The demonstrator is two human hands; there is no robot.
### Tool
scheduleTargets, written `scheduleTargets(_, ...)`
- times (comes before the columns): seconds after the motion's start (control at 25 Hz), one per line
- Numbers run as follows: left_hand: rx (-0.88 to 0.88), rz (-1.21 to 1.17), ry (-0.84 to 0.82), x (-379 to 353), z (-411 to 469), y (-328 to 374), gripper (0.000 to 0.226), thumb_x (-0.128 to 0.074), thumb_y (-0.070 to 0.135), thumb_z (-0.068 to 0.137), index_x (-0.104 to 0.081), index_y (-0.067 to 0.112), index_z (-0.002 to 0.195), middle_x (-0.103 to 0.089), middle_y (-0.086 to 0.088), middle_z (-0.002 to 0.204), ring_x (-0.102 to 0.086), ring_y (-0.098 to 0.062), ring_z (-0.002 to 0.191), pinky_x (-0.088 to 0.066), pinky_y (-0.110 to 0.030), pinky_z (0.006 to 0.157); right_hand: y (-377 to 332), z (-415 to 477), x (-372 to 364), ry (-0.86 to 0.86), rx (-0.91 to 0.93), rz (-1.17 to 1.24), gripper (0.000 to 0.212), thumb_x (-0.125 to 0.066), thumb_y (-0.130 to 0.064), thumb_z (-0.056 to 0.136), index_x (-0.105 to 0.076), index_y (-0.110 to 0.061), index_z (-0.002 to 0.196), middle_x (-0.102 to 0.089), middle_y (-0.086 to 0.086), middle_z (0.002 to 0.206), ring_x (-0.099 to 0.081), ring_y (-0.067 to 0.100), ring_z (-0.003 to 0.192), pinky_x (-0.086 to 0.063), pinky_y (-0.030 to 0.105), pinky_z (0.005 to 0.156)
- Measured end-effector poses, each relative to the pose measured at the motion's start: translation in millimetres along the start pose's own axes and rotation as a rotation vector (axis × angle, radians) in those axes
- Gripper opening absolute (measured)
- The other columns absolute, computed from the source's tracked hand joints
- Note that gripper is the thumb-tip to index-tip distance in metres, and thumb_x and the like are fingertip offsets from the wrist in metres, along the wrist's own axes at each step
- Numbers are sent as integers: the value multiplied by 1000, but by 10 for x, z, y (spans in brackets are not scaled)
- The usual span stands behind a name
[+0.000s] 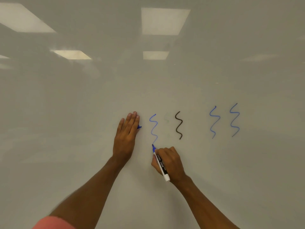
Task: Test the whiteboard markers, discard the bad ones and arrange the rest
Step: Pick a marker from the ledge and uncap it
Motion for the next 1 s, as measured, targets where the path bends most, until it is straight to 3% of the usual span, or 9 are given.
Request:
scheduleTargets(0.12, 15, -11, 5, 75, 6, 8, 42, -45, 6, 97, -39, 0, 139, -38, -13, 146, -33, -25, 138, -28, -44, 114, 25, -103, 47, -60, -15, -5, 15, -65, -17, 83, -56, -16, 95, -57, -3, 67, -47, 11, 60, -40, 26, 58)
scheduleTargets(0.24, 64, -24, 16, 181, 39, 39, 39, -48, 10, 97, -47, 2, 135, -45, -11, 142, -41, -24, 134, -32, -45, 111, 107, -230, 113, -181, -18, -51, 27, -66, -14, 83, -55, -20, 107, -60, -3, 83, -45, 9, 67, -38, 20, 64)
scheduleTargets(0.36, 55, -17, -3, 232, -238, 260, 31, -52, 12, 96, -57, 4, 125, -56, -10, 133, -51, -24, 125, -37, -45, 105, 181, -490, 125, -330, -81, -28, 35, -47, -16, 88, -55, -20, 121, -63, -1, 103, -52, 10, 82, -46, 20, 73)
scheduleTargets(0.44, 50, -34, -84, 163, -651, 478, 33, -61, 9, 88, -60, 7, 120, -62, -10, 122, -53, -24, 112, -39, -37, 96, 236, -733, 119, -423, -184, 40, 38, -40, -17, 92, -55, -20, 127, -60, 2, 117, -57, 13, 93, -51, 23, 80)
scheduleTargets(0.56, 223, -232, -350, -13, -1332, 760, 36, -62, 15, 84, -61, 15, 120, -63, 0, 102, -53, -17, 91, -37, -19, 79, 208, -1101, 221, -453, -283, 183, 23, -54, -9, 90, -62, -15, 111, -58, 1, 112, -59, 10, 82, -51, 19, 71)
scheduleTargets(0.68, 532, -428, -572, -201, -2013, 924, 22, -54, 20, 94, -59, 22, 115, -59, 11, 103, -57, -12, 98, -36, -3, 80, 190, -1646, 244, -587, -396, 259, 11, -55, -16, 94, -54, -22, 103, -55, -8, 99, -53, 2, 74, -45, 15, 64)
scheduleTargets(0.8, 618, -460, -721, -349, -2542, 1179, 27, -55, 15, 93, -59, 9, 120, -63, -3, 114, -58, -14, 105, -32, 1, 82, 274, -2327, 262, -834, -568, 252, 23, -51, -27, 96, -43, -26, 118, -56, -14, 99, -59, 7, 77, -44, 15, 66)
scheduleTargets(1.0, 704, -454, -935, -469, -3000, 1462, 28, -53, 14, 94, -59, 6, 120, -63, -9, 118, -58, -17, 107, -32, -6, 83, 334, -2783, 437, -980, -519, 216, 25, -57, -22, 90, -62, -20, 115, -69, -1, 100, -63, 15, 80, -44, 21, 68)
Point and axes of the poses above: each hand's wrist, its own z-axis towards the middle knuckle, its own x-axis out of the back of the hand, y = z × x, the point moved 10 cm from there along z, towards the middle knuckle
